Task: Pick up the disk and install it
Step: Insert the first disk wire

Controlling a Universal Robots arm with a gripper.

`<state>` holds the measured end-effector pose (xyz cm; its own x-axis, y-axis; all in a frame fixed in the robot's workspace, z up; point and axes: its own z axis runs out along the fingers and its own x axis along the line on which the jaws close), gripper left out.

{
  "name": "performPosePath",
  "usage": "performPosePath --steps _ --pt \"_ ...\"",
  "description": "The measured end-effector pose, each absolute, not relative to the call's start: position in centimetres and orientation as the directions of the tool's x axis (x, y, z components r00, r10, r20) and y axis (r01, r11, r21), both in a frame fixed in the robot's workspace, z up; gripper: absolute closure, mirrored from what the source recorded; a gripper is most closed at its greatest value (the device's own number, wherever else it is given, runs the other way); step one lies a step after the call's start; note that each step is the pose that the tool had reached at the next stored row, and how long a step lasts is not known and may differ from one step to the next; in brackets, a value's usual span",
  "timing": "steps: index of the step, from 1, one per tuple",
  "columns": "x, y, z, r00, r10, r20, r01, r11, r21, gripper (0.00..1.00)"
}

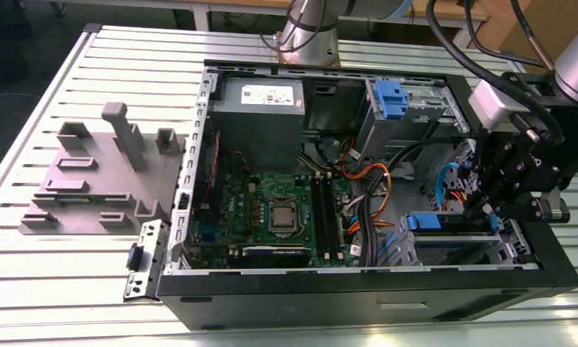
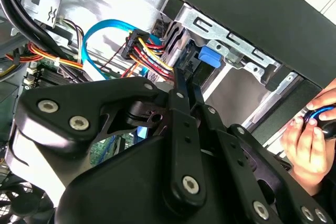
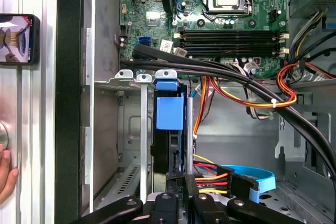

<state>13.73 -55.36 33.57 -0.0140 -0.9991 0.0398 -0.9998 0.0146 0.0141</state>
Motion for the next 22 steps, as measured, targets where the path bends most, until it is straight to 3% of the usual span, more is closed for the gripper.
performPosePath --steps 22 --pt "12.99 -55.36 33.39 -0.030 -0.999 0.039 -0.999 0.029 -0.022 0.83"
